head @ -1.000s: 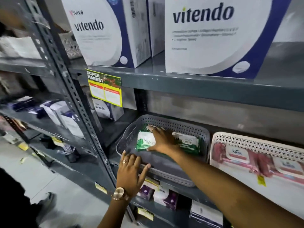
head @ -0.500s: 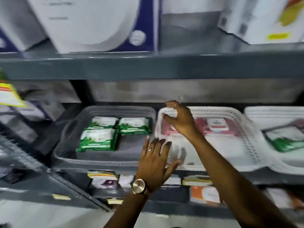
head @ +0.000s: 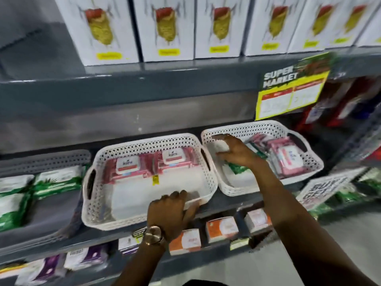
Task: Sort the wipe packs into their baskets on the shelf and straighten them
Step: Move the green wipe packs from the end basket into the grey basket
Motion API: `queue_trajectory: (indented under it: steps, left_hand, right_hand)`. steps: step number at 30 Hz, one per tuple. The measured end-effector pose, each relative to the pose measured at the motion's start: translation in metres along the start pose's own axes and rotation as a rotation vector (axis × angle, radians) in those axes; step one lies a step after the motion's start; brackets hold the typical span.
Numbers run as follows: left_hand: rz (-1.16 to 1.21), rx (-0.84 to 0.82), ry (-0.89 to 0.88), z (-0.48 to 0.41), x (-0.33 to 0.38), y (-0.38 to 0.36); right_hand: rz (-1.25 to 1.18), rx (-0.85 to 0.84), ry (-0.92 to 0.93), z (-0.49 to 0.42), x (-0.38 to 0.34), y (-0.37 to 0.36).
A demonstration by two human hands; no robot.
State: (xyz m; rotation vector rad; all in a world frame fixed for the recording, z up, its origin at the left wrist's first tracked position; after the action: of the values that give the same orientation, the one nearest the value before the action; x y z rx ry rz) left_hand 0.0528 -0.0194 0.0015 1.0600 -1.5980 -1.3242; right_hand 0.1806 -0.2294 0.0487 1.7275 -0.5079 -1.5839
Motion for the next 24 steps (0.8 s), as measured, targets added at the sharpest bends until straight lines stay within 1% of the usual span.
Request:
queue_trajectory:
  steps: [1,2,3,4,7,8,9,13,16,19,21,24]
  left_hand:
    - [-0.007,0.017,0.006,0.000,0.000,0.001]
    - [-0.008,0.022,0.000,0.000,0.001,0.003]
    - [-0.013,0.036,-0.006,0.001,0.003,0.003]
    - [-0.018,0.067,-0.004,0.002,0.004,0.003]
    - [-0.014,0.119,0.012,0.002,0.003,0.000]
    - [-0.016,0.129,0.017,0.002,0.002,-0.001]
    - [-0.016,0.134,0.023,0.002,0.002,-0.002]
    - [-0.004,0.132,0.026,0.003,0.002,-0.003]
    - [0.024,0.121,-0.018,0.006,0.003,0.003]
    - [0.190,0.083,-0.093,0.014,-0.006,0.017]
    - [0.289,0.087,-0.075,0.022,-0.022,0.031]
    - [0.312,0.151,0.003,0.042,-0.062,0.050]
  right_hand:
    - [0.004,0.017,0.036,-0.005,0.005,0.008]
    - [0.011,0.049,0.040,-0.009,0.012,0.017]
    - [0.062,0.044,0.016,-0.013,0.021,0.024]
    - [0.159,-0.021,-0.038,-0.017,0.031,0.028]
    - [0.509,-0.371,-0.285,-0.016,0.072,0.023]
    - [0.572,-0.424,-0.326,-0.013,0.081,0.022]
    - [0.597,-0.433,-0.338,-0.011,0.087,0.021]
    - [0.587,-0.328,-0.235,-0.011,0.087,0.015]
    - [0.543,-0.282,-0.193,-0.009,0.078,0.024]
    - [0.444,-0.083,-0.180,-0.007,0.062,0.051]
    - [0.393,0.056,-0.168,-0.006,0.045,0.066]
    - [0.300,0.167,-0.170,-0.005,0.020,0.071]
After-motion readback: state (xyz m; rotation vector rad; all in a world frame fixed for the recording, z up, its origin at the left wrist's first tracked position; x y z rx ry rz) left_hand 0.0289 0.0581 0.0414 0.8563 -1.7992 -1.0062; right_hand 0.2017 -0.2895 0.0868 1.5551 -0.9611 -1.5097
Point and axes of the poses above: each hand's wrist, its own z-axis away from the middle knuckle, its own y-axis out of the back of the hand, x = y × z, the point moved 5 cm from there along -z, towards the middle knuckle, and after that the axes turned 6 degrees about -x, right-handed, at the moved point
